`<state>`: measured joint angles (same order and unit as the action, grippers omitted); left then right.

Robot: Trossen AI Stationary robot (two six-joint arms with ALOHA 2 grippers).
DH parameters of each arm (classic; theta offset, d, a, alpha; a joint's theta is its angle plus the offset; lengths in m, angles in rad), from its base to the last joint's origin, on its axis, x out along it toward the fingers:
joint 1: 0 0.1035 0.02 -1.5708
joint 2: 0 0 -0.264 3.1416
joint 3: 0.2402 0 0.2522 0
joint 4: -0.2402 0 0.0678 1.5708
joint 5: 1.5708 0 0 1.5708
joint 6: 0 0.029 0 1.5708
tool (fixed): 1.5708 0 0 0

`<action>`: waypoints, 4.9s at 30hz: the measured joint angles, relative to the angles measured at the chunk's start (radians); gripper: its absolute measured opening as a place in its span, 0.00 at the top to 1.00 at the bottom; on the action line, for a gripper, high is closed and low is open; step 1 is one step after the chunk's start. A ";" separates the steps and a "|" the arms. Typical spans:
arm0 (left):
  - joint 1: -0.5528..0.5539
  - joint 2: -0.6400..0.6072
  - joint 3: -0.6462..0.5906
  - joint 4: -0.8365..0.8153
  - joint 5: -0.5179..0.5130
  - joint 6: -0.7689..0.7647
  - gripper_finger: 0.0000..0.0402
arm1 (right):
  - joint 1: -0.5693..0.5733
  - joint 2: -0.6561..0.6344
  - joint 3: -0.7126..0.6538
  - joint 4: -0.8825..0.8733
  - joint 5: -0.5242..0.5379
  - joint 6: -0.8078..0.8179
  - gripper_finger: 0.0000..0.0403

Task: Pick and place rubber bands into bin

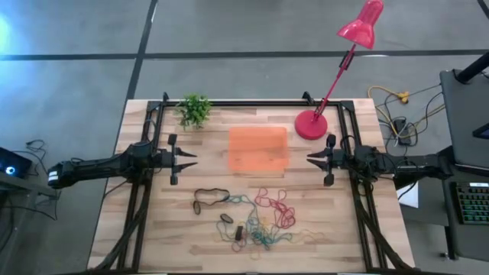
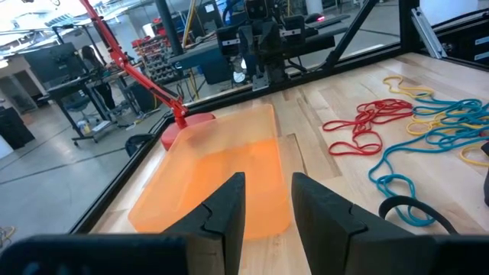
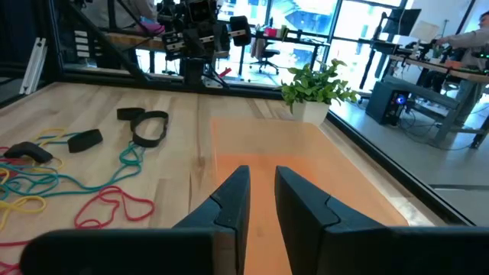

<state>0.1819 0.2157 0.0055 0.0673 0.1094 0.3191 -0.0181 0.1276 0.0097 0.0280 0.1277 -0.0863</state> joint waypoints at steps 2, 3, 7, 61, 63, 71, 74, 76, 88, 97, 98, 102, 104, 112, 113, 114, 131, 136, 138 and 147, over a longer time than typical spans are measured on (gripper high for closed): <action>0.000 0.000 0.000 0.000 0.000 0.000 0.77 | 0.000 0.000 0.000 0.009 0.000 0.000 0.87; 0.000 0.000 0.000 0.000 0.000 0.000 0.77 | 0.000 0.000 0.000 0.025 0.000 0.000 0.87; 0.000 0.000 0.000 0.000 -0.001 0.001 0.77 | 0.000 0.000 0.000 0.111 -0.025 0.143 0.87; -0.147 0.563 0.175 0.394 0.196 -0.400 0.77 | 0.011 0.814 0.727 -0.307 -0.240 -0.157 0.87; -0.167 0.656 0.238 0.375 0.195 -0.365 0.77 | 0.010 0.804 0.731 -0.358 -0.190 -0.151 0.87; -0.224 0.922 0.502 -0.057 0.097 -0.365 0.77 | 0.011 0.620 0.641 -0.442 -0.077 -0.018 0.87; -0.267 0.987 0.579 -0.206 0.046 -0.398 0.77 | 0.011 0.535 0.577 -0.443 -0.039 0.033 0.87; -0.299 1.019 0.621 -0.249 0.025 -0.436 0.77 | 0.011 0.481 0.533 -0.441 -0.020 0.066 0.87; -0.434 1.180 0.765 -0.458 -0.292 -0.445 0.77 | 0.011 0.337 0.356 -0.290 -0.023 0.117 0.87; -0.422 1.309 0.763 -0.472 -0.286 -0.466 0.77 | 0.018 0.341 0.312 -0.208 -0.060 0.151 0.87; -0.420 1.315 0.763 -0.472 -0.284 -0.469 0.77 | 0.020 0.340 0.312 -0.204 -0.060 0.153 0.87; -0.402 1.331 0.758 -0.476 -0.267 -0.481 0.77 | 0.023 0.341 0.312 -0.192 -0.060 0.159 0.87; -0.387 1.338 0.756 -0.471 -0.238 -0.495 0.77 | 0.023 0.341 0.312 -0.193 -0.060 0.161 0.87; -0.340 1.354 0.755 -0.467 -0.157 -0.496 0.80 | 0.023 0.341 0.312 -0.193 -0.060 0.185 0.87; -0.338 1.354 0.755 -0.467 -0.153 -0.495 0.83 | 0.023 0.341 0.312 -0.193 -0.060 0.185 0.87; -0.338 1.354 0.754 -0.467 -0.148 -0.491 0.86 | 0.023 0.341 0.312 -0.193 -0.060 0.185 0.87; -0.337 1.216 0.820 -0.477 -0.201 -0.370 1.00 | 0.023 0.341 0.284 -0.195 -0.057 0.189 0.87; -0.323 1.107 0.875 -0.459 -0.299 -0.284 1.00 | 0.023 0.340 0.244 -0.178 -0.053 0.202 0.87; -0.309 1.076 0.894 -0.426 -0.336 -0.248 1.00 | 0.023 0.340 0.225 -0.151 -0.052 0.210 0.87; -0.187 1.052 0.906 -0.121 -0.355 -0.067 1.00 | 0.023 0.343 0.176 -0.046 -0.050 0.215 0.87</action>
<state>-0.0048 1.2679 0.9117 -0.0540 -0.2459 0.2522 0.0044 0.4703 0.1860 -0.0182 0.0781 0.1286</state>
